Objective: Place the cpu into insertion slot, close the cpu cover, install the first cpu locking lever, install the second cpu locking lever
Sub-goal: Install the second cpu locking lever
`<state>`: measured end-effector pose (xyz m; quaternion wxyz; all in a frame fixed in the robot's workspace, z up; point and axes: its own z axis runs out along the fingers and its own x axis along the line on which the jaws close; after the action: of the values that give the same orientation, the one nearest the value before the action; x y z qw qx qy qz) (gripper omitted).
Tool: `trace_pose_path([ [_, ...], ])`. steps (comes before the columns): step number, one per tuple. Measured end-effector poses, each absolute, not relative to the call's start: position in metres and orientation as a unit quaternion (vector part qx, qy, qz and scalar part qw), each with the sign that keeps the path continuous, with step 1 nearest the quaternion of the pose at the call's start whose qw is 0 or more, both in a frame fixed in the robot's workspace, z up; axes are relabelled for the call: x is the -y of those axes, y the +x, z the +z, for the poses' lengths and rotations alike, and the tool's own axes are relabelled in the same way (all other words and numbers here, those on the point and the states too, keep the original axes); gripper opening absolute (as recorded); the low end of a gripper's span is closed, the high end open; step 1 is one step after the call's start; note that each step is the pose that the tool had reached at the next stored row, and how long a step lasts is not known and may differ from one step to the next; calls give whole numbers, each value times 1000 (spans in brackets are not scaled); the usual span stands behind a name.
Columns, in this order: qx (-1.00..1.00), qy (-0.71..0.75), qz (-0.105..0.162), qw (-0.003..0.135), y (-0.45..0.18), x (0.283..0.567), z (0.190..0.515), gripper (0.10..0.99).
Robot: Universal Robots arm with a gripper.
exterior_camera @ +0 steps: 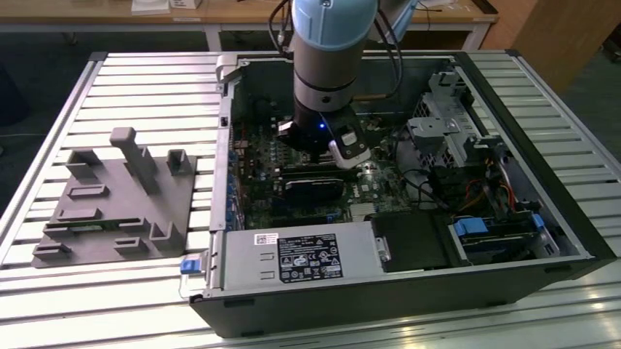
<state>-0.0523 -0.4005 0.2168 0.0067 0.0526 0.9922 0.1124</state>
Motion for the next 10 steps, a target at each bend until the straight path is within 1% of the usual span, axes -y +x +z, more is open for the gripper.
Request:
trace_pose_path([
  [4, -994, 53, 99, 7, -48, 396, 217, 106],
  [10, -994, 53, 90, 8, -44, 378, 217, 106],
])
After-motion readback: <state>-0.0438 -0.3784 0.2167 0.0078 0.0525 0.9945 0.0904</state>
